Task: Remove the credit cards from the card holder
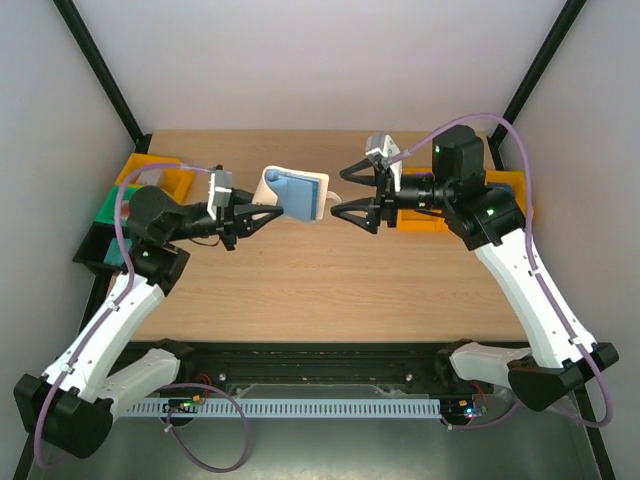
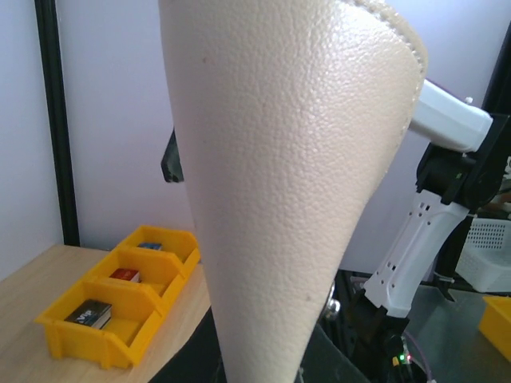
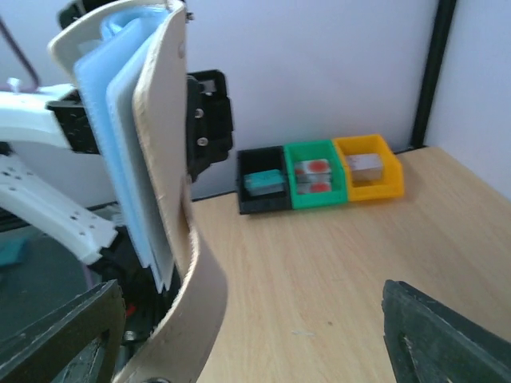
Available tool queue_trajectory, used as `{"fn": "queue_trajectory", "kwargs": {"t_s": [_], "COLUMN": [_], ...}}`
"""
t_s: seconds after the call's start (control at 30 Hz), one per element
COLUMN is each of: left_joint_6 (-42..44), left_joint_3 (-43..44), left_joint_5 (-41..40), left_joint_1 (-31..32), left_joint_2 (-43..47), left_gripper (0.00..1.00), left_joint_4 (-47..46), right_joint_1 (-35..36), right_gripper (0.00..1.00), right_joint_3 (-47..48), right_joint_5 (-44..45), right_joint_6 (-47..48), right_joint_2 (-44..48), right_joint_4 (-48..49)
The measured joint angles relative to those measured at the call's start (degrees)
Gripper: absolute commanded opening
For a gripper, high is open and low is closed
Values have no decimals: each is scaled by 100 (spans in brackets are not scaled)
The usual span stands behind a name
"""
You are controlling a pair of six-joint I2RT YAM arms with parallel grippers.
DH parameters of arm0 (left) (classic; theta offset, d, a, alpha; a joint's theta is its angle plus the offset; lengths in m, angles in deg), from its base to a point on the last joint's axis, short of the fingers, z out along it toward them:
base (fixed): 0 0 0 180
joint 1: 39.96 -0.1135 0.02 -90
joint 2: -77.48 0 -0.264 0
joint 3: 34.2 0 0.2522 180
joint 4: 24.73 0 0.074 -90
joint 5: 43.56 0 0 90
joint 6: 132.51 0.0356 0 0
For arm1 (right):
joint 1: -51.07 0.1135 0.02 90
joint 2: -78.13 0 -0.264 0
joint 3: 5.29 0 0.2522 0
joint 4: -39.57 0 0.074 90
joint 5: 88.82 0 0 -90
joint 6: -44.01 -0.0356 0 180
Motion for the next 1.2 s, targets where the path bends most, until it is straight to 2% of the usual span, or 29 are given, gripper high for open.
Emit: {"fn": "queue_trajectory", "kwargs": {"t_s": [0.13, 0.33, 0.4, 0.47, 0.5, 0.63, 0.7, 0.77, 0.83, 0.97, 1.1, 1.2], "left_joint_6": [-251, -393, -411, -426, -431, -442, -442, -442, -439, -415, -387, -345], "left_joint_3": [22, 22, 22, 22, 22, 22, 22, 22, 22, 22, 22, 22], "left_joint_5": [4, -13, -17, -15, -15, -15, -13, -11, -9, -7, 15, 55], "left_joint_1": [0, 0, 0, 0, 0, 0, 0, 0, 0, 0, 0, 0], "left_joint_2": [52, 52, 52, 52, 52, 52, 52, 55, 59, 63, 63, 63], "left_gripper": [2, 2, 2, 2, 2, 2, 2, 2, 2, 2, 2, 2], "left_joint_4": [-153, -195, -219, -256, -260, -260, -260, -260, -260, -256, -256, -247], "right_joint_1": [0, 107, 278, 457, 529, 603, 601, 601, 601, 518, 402, 391], "right_gripper": [80, 77, 69, 49, 43, 37, 39, 50, 55, 54, 48, 47], "right_joint_3": [-105, -1143, -1237, -1217, -1196, -1132, -1132, -1128, -1115, -1040, -1019, -984], "right_joint_5": [-476, -793, -756, -717, -699, -584, -531, -503, -481, -470, -448, -417], "right_joint_6": [-459, -2273, -2566, -2697, -2719, -2811, -2811, -2780, -2675, -2446, -2365, -2417], "right_joint_2": [-2, 98, 52, -9, -37, -118, -127, -127, -127, -83, 9, 7], "right_joint_4": [332, 2446, 2765, 2933, 2955, 3014, 3012, 3008, 2962, 2798, 2721, 2712]}}
